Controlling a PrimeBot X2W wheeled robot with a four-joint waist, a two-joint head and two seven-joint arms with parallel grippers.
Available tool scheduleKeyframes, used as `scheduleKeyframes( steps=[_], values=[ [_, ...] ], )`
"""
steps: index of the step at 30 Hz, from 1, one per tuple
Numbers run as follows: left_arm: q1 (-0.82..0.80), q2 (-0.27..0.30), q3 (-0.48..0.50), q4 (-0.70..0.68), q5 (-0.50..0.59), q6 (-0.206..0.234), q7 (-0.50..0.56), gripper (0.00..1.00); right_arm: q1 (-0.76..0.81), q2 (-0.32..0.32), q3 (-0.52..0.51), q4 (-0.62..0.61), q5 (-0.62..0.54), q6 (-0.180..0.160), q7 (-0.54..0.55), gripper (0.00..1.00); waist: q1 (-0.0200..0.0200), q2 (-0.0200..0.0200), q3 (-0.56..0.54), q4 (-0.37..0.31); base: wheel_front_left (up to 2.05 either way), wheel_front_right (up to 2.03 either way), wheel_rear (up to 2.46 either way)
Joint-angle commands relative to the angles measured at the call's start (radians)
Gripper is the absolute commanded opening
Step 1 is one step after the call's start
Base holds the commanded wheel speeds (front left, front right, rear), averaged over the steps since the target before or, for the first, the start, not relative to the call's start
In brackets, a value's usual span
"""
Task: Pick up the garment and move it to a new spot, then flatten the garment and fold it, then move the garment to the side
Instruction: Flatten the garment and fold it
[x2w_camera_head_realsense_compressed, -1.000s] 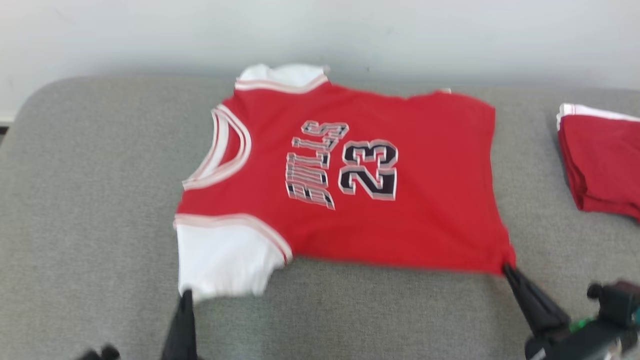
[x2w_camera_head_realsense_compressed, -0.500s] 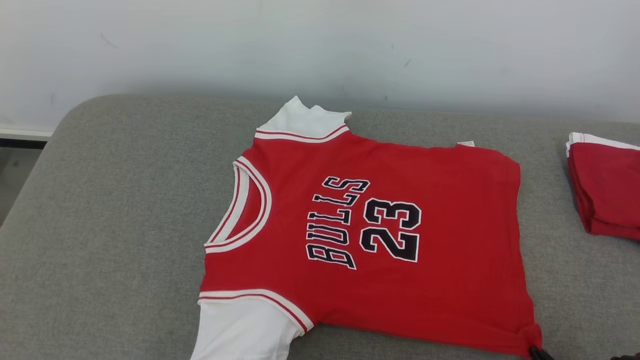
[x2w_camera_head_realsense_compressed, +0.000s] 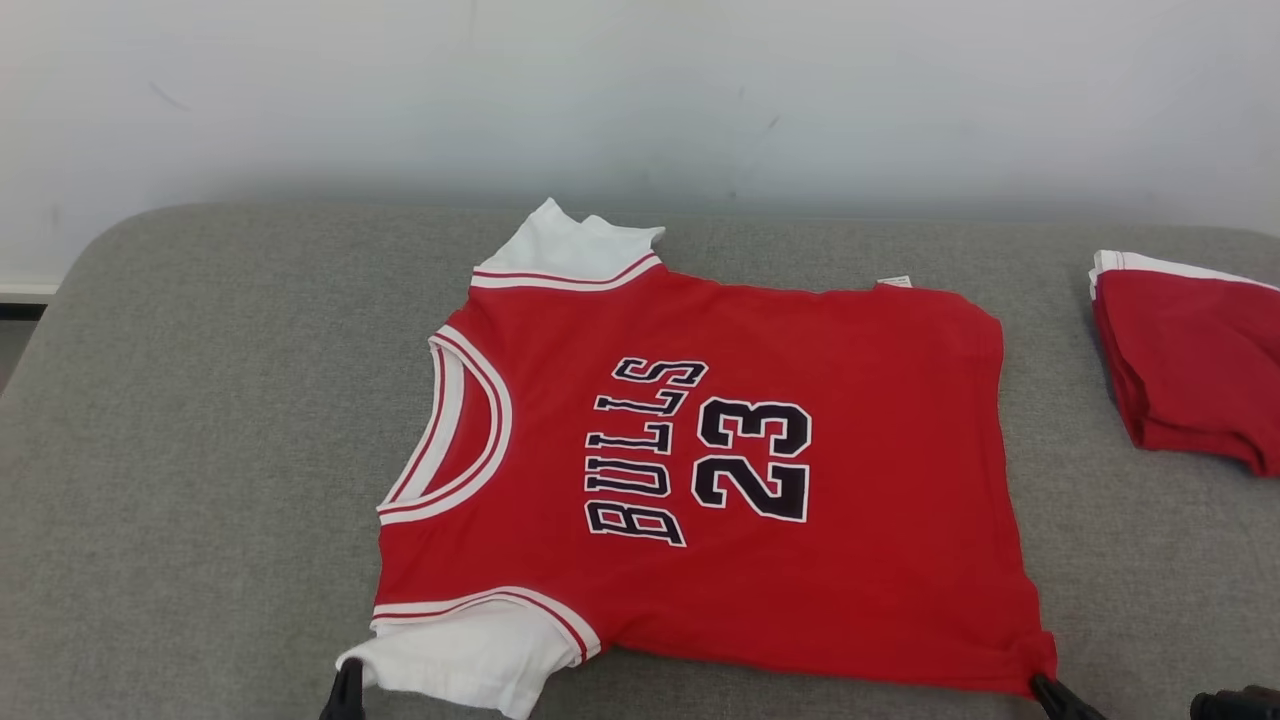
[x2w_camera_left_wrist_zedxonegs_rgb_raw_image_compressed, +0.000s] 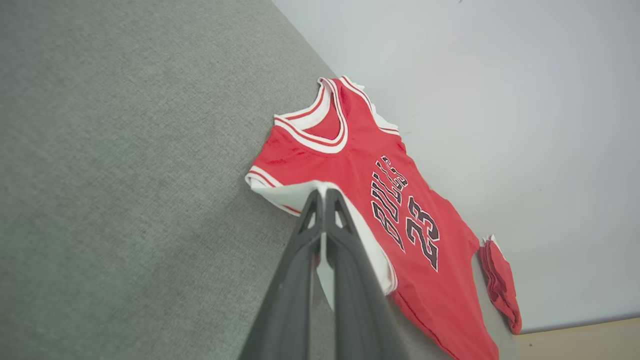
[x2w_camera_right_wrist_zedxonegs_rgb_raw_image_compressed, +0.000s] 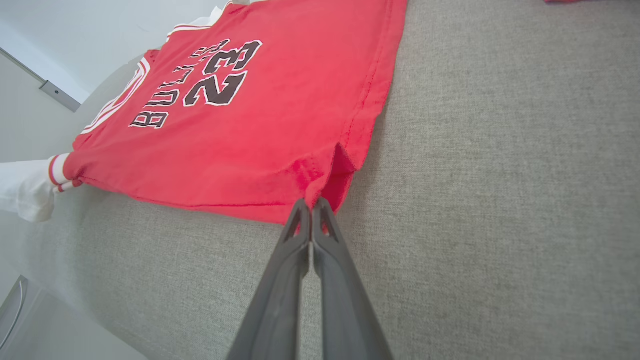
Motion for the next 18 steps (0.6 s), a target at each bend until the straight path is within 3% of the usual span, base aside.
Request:
scheduleKeyframes(
  steps=[1,10,18],
  values=[
    [-0.028,0.007,0.008,-0.009,0.005,0.005,0.006,0.0,-0.02,0.001,0.0,-0.008,0.0,0.0,0.002,0.0,0.0,0.0,0.006,-0.013,0.0,0.0,0.0],
    [-0.211,0.059,-0.01,0.016,0.07,-0.003,0.063,0.0,-0.117,0.019,0.012,-0.047,0.082,0.0,-0.004,0.0,0.0,0.0,0.048,-0.052,0.0,0.0,0.0],
    [-0.482,0.083,-0.027,0.18,0.096,-0.053,0.149,0.0,-0.253,0.032,0.048,0.028,0.121,0.0,0.009,0.0,0.0,0.0,0.104,-0.065,0.0,0.0,0.0]
  ],
)
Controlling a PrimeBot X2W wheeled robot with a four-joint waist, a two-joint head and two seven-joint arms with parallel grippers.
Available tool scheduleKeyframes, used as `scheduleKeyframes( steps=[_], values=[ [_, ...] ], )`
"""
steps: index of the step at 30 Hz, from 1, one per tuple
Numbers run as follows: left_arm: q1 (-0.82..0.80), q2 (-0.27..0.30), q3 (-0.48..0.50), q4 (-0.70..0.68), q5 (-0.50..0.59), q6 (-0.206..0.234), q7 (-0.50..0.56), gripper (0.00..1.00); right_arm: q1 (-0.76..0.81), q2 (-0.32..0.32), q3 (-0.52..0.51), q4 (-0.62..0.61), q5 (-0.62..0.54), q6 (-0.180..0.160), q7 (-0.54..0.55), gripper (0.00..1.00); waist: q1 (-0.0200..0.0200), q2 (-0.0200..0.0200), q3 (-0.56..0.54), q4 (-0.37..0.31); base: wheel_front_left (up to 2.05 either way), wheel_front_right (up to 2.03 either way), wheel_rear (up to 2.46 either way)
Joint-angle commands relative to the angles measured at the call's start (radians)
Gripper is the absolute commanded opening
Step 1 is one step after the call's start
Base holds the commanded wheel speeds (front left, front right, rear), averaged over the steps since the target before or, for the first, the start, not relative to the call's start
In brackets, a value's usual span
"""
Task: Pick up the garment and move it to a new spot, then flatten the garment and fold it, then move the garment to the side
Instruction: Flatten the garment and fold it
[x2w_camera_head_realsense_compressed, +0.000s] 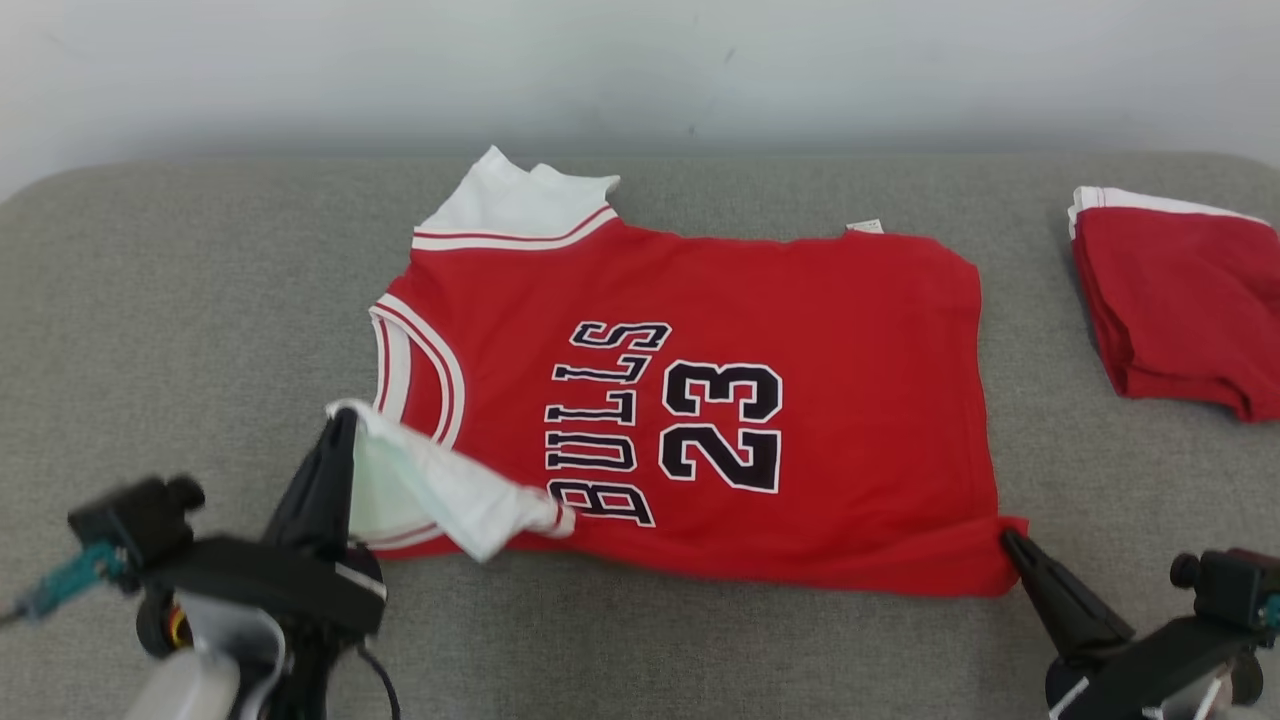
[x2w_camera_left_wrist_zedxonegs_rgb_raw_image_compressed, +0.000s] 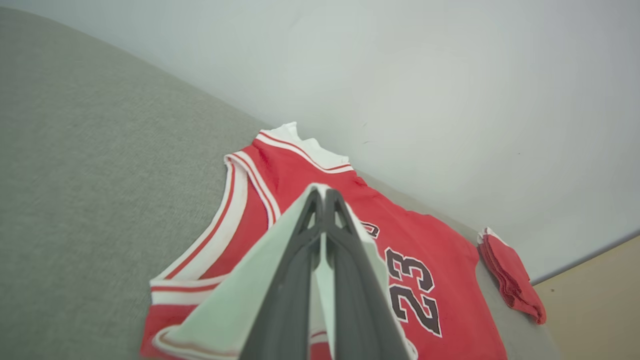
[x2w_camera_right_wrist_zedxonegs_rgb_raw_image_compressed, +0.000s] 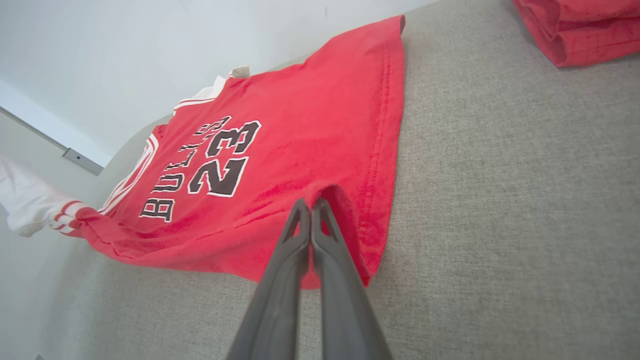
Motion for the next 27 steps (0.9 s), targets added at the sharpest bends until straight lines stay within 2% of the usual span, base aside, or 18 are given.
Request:
scheduleKeyframes(
  steps=[1,10,26,27],
  values=[
    [-0.058,0.003,0.001,0.04,0.01,-0.013,0.014,0.0,-0.033,0.007,0.005,0.024,0.003,0.0,0.004,0.0,-0.0001,-0.0001,0.03,-0.011,0.0,0.0,0.0],
    [-0.315,-0.009,-0.04,0.314,0.036,-0.073,0.088,0.0,-0.189,0.039,0.079,0.122,-0.007,0.0,0.016,0.0,-0.0001,-0.0001,0.103,-0.049,0.0,0.0,0.0],
    [-0.435,-0.029,-0.09,0.592,0.093,-0.161,0.026,0.0,-0.319,0.079,0.155,0.24,-0.025,0.0,-0.084,0.0,-0.0001,-0.0001,0.108,-0.074,0.0,0.0,0.0],
    [-0.439,-0.03,-0.095,0.603,0.102,-0.164,0.015,0.0,-0.323,0.081,0.155,0.251,-0.029,0.0,-0.09,0.11,-0.0001,-0.0001,0.103,-0.073,0.0,0.0,0.0]
  ],
)
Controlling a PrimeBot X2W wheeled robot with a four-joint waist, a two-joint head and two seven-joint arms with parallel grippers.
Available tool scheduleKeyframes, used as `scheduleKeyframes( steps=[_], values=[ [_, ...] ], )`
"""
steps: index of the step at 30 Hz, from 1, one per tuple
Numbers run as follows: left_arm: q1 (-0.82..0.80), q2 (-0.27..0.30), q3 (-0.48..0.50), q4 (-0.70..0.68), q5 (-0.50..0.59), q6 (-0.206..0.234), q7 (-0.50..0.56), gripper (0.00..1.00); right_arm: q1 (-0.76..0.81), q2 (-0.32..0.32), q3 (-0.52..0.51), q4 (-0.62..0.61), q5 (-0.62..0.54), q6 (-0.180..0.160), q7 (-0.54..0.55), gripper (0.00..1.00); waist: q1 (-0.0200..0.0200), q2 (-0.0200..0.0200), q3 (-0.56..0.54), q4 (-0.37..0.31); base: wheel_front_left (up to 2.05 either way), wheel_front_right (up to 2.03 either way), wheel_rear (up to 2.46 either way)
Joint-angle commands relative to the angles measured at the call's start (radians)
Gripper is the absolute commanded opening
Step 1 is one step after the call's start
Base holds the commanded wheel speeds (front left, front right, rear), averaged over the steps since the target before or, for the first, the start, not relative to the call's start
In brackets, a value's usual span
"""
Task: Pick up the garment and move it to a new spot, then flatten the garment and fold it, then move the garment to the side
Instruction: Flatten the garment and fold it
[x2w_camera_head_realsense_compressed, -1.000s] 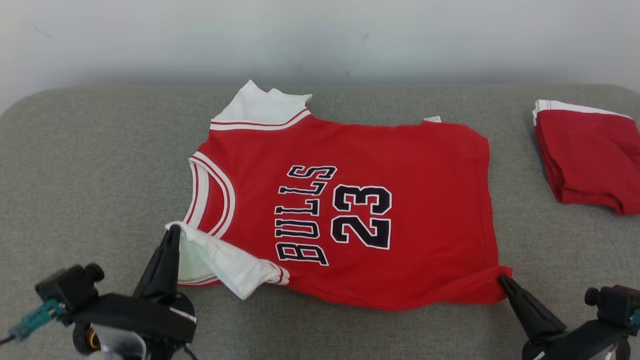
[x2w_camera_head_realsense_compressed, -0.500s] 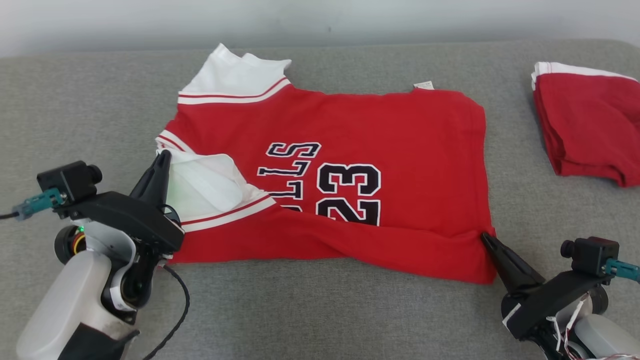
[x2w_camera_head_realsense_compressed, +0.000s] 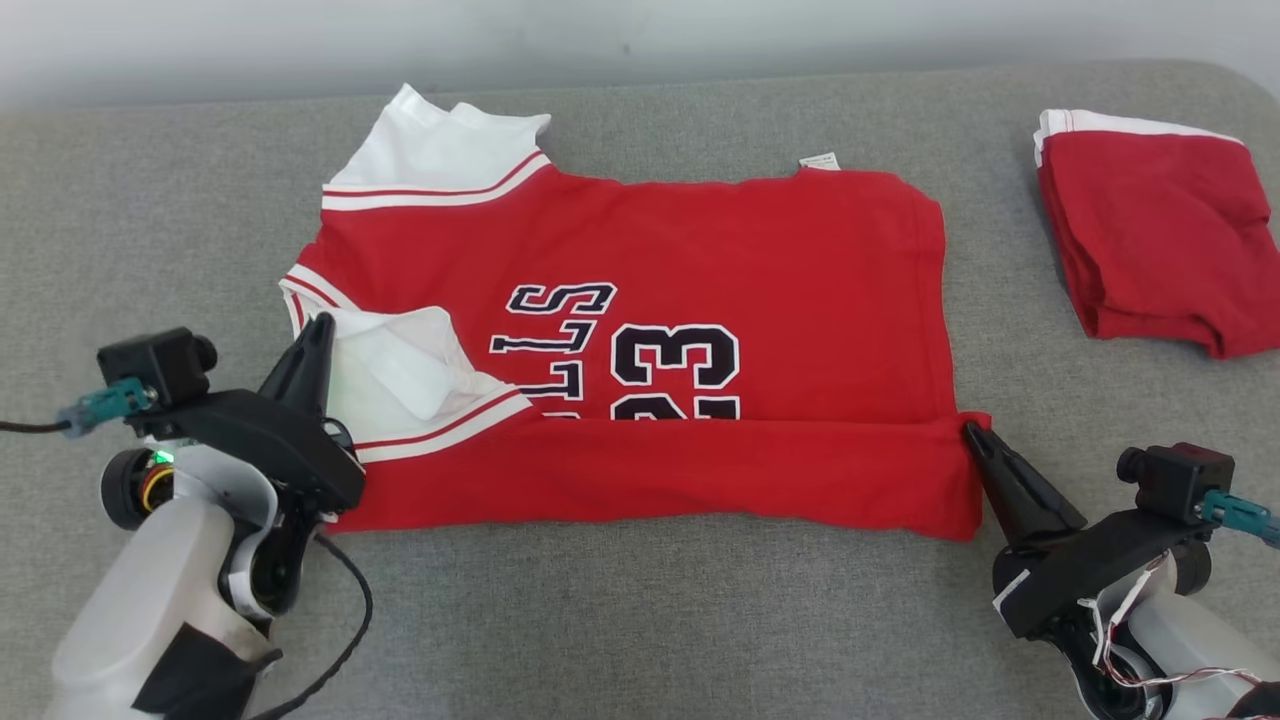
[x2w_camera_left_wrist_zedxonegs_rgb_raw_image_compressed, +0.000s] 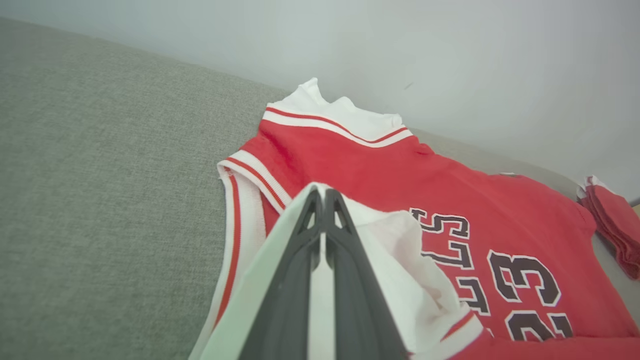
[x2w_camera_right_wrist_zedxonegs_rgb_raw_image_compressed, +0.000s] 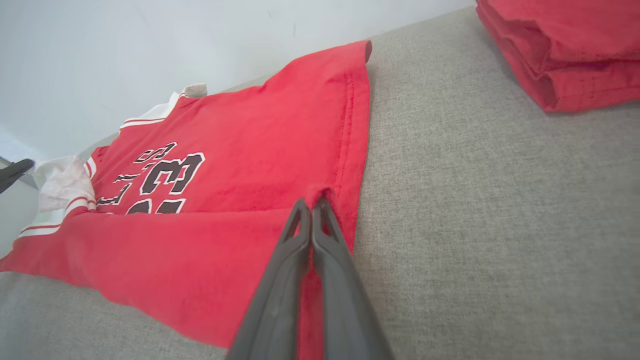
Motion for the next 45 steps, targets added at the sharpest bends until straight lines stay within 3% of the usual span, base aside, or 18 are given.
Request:
scheduleKeyframes(
  steps=[1,2,12,21,39,40,41,42,43,44,45],
  values=[
    [-0.01,-0.003,-0.005,0.009,0.012,-0.002,-0.013,0.44,-0.01,0.006,-0.001,0.009,-0.012,0.0,-0.008,0.46,-0.0001,-0.0001,-0.009,0.003,0.0,0.0,0.0],
    [-0.009,-0.005,-0.012,0.016,0.022,-0.006,-0.027,1.0,-0.012,0.008,-0.001,0.014,-0.013,0.0,-0.012,1.0,-0.0001,-0.0001,-0.014,0.005,0.0,0.0,0.0],
    [0.064,-0.003,-0.032,0.049,0.072,-0.014,-0.149,1.0,0.06,0.012,-0.071,0.042,-0.087,0.0,-0.022,1.0,-0.0001,-0.0001,-0.078,0.036,0.0,0.0,0.0],
    [0.221,-0.027,-0.021,0.005,0.079,0.01,-0.191,1.0,0.208,0.08,-0.188,0.029,-0.169,0.0,-0.022,1.0,-0.0001,-0.0001,-0.089,0.067,0.0,0.0,0.0],
    [0.229,-0.074,-0.011,0.138,0.115,0.014,-0.197,1.0,0.149,0.163,-0.17,0.155,-0.235,0.0,0.001,1.0,-0.0001,-0.0001,-0.072,0.064,0.0,0.0,0.0],
    [0.228,-0.079,-0.013,0.155,0.113,0.011,-0.196,1.0,0.138,0.169,-0.164,0.167,-0.241,0.0,0.005,0.49,-0.0001,-0.0001,-0.072,0.065,0.0,0.0,0.0],
    [0.223,-0.085,-0.018,0.17,0.111,0.006,-0.193,0.75,0.132,0.176,-0.16,0.174,-0.242,0.0,0.004,0.19,-0.0001,-0.0001,-0.073,0.067,0.0,0.0,0.0],
    [0.215,-0.091,-0.02,0.188,0.108,0.002,-0.192,0.45,0.126,0.181,-0.158,0.176,-0.242,0.0,0.002,0.0,-0.0001,-0.0001,-0.075,0.07,0.0,0.0,0.0],
    [0.21,-0.095,-0.022,0.202,0.105,-0.004,-0.192,0.14,0.122,0.184,-0.156,0.177,-0.241,0.0,0.0,0.0,-0.0001,-0.0001,-0.078,0.072,0.0,0.0,0.0],
    [0.208,-0.1,-0.023,0.216,0.105,-0.01,-0.192,0.0,0.12,0.181,-0.158,0.179,-0.241,0.0,-0.003,0.0,-0.0001,-0.0001,-0.083,0.073,0.0,0.0,0.0],
    [0.205,-0.106,-0.024,0.226,0.104,-0.014,-0.192,0.0,0.119,0.177,-0.16,0.178,-0.241,0.0,-0.007,0.0,-0.0001,-0.0001,-0.086,0.075,0.0,0.0,0.0]
  ],
)
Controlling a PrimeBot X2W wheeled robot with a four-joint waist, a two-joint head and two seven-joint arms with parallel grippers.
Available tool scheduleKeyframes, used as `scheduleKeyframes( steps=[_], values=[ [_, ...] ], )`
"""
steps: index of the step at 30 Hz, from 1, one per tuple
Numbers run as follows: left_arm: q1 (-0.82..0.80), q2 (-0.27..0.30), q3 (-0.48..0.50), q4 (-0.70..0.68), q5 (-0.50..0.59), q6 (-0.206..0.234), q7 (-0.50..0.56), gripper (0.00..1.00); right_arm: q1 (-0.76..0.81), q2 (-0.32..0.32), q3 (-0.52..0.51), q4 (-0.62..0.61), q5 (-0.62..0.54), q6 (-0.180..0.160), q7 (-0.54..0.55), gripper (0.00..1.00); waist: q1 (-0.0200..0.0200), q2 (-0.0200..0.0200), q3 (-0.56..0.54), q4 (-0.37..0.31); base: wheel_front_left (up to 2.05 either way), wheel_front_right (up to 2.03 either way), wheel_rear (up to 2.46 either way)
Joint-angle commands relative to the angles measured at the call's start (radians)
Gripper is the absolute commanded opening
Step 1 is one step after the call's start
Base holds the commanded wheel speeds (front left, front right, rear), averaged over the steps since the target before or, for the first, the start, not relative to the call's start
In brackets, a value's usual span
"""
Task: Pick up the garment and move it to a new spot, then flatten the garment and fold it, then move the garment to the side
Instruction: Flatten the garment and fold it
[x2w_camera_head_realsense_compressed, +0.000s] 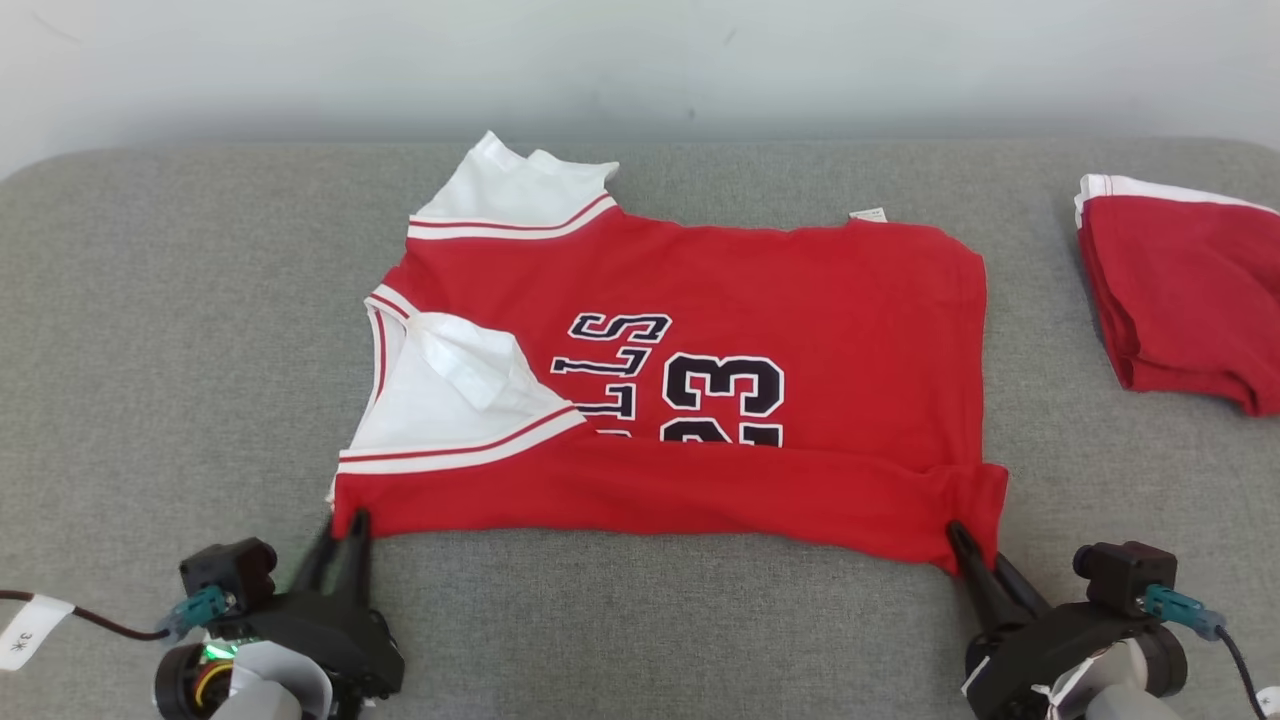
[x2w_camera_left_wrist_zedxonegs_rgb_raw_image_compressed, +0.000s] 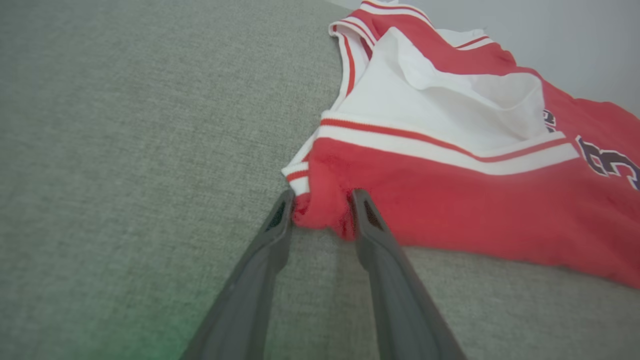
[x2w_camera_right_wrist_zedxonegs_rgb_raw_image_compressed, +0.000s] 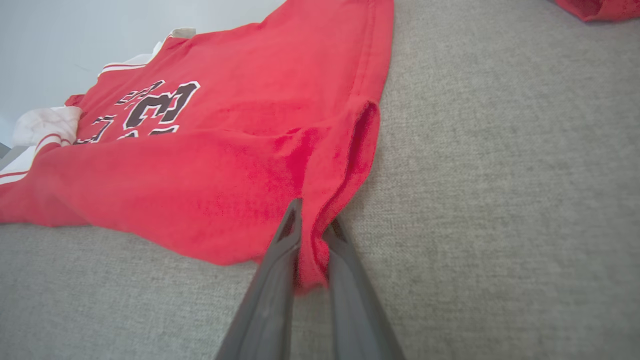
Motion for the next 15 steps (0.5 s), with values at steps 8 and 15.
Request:
scheduleKeyframes(
  steps=[8,15],
  values=[
    [0.059,0.005,0.028,-0.012,-0.019,-0.03,-0.002,0.0,0.057,-0.045,-0.043,-0.055,0.013,0.0,-0.016,0.0,0.0,0.0,-0.053,0.009,0.0,0.0,0.0],
    [0.213,0.002,0.087,-0.18,-0.01,0.003,-0.002,0.0,0.158,-0.064,-0.087,-0.142,0.031,0.0,0.01,0.0,0.0,0.0,-0.082,0.018,0.0,0.0,0.0]
  ],
)
